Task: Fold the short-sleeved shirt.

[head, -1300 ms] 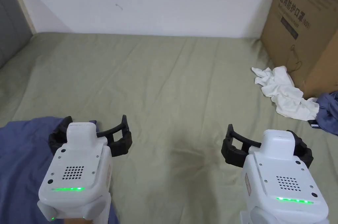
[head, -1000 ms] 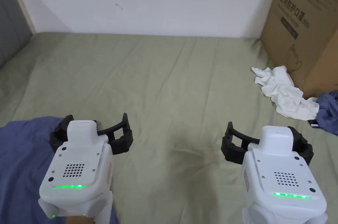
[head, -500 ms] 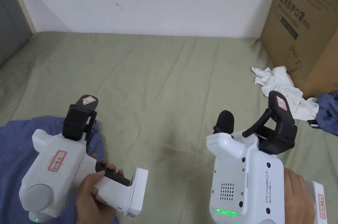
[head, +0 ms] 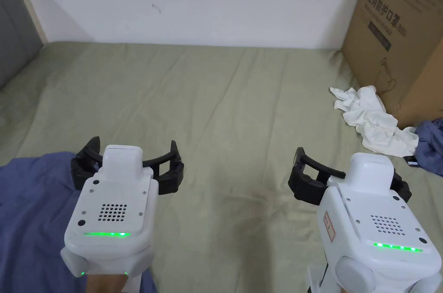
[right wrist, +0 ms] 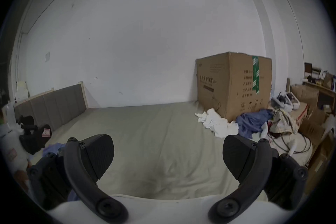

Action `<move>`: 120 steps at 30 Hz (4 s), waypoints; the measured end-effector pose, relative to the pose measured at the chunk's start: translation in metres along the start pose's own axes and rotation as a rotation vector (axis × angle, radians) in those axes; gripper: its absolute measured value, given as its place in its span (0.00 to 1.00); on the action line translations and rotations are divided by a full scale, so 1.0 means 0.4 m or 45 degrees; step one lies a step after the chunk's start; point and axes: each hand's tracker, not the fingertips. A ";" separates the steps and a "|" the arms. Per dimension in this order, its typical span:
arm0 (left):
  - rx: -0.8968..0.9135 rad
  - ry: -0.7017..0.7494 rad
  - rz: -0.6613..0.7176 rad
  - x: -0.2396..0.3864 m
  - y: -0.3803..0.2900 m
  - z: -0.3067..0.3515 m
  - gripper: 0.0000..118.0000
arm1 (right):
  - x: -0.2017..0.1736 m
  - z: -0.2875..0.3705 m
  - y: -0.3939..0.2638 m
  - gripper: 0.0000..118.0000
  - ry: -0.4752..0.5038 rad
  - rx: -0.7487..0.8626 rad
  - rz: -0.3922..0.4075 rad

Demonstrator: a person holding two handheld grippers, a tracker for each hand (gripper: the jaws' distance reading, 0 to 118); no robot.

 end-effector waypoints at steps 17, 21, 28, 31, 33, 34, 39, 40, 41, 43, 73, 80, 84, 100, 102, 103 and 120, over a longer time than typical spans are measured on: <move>0.025 0.002 0.006 -0.006 0.002 -0.001 1.00 | -0.005 -0.008 0.002 1.00 -0.026 0.018 0.042; 0.025 0.000 0.006 -0.007 0.005 -0.001 1.00 | -0.006 -0.004 0.003 1.00 -0.024 0.018 0.051; 0.028 0.006 0.013 -0.010 0.010 0.004 1.00 | -0.007 -0.001 0.004 1.00 -0.021 0.015 0.056; 0.030 0.010 0.014 -0.011 0.010 0.005 1.00 | -0.006 0.002 0.005 1.00 -0.017 0.014 0.053; 0.030 0.011 0.017 -0.011 0.010 0.002 1.00 | -0.005 0.002 0.005 1.00 -0.016 0.013 0.053; 0.031 0.012 0.019 -0.012 0.011 0.002 1.00 | -0.005 0.002 0.005 1.00 -0.017 0.012 0.054; 0.028 0.015 0.030 -0.013 0.015 -0.002 1.00 | -0.003 0.001 0.006 1.00 -0.018 0.007 0.057; 0.029 0.014 0.033 -0.014 0.015 -0.002 1.00 | -0.003 0.001 0.006 1.00 -0.019 0.006 0.057; 0.030 0.013 0.036 -0.014 0.016 -0.002 1.00 | -0.001 0.000 0.006 1.00 -0.022 0.005 0.058; 0.023 0.016 0.036 -0.015 0.018 -0.003 1.00 | -0.002 0.001 0.008 1.00 -0.032 0.003 0.065; -0.019 0.176 0.130 -0.194 0.036 0.036 0.03 | -0.158 -0.052 0.040 0.02 0.185 0.007 0.136; -0.054 0.444 0.134 -0.426 0.017 0.119 0.03 | -0.374 -0.094 0.029 0.02 0.449 -0.007 0.159; -0.081 0.581 0.130 -0.551 0.005 0.185 0.03 | -0.500 -0.085 0.014 0.02 0.583 -0.020 0.164; -0.252 0.670 0.214 -0.738 -0.037 0.279 0.03 | -0.679 -0.001 -0.026 0.02 0.783 -0.053 0.184; -0.310 0.617 0.261 -0.739 -0.043 0.246 0.03 | -0.664 -0.014 -0.023 0.02 0.770 -0.048 0.198; -0.355 0.577 0.293 -0.738 -0.048 0.223 0.03 | -0.655 -0.015 -0.023 0.02 0.763 -0.049 0.202; -1.020 0.258 0.447 -0.635 -0.251 -0.219 0.92 | -0.501 -0.149 -0.030 0.02 0.535 -0.122 0.221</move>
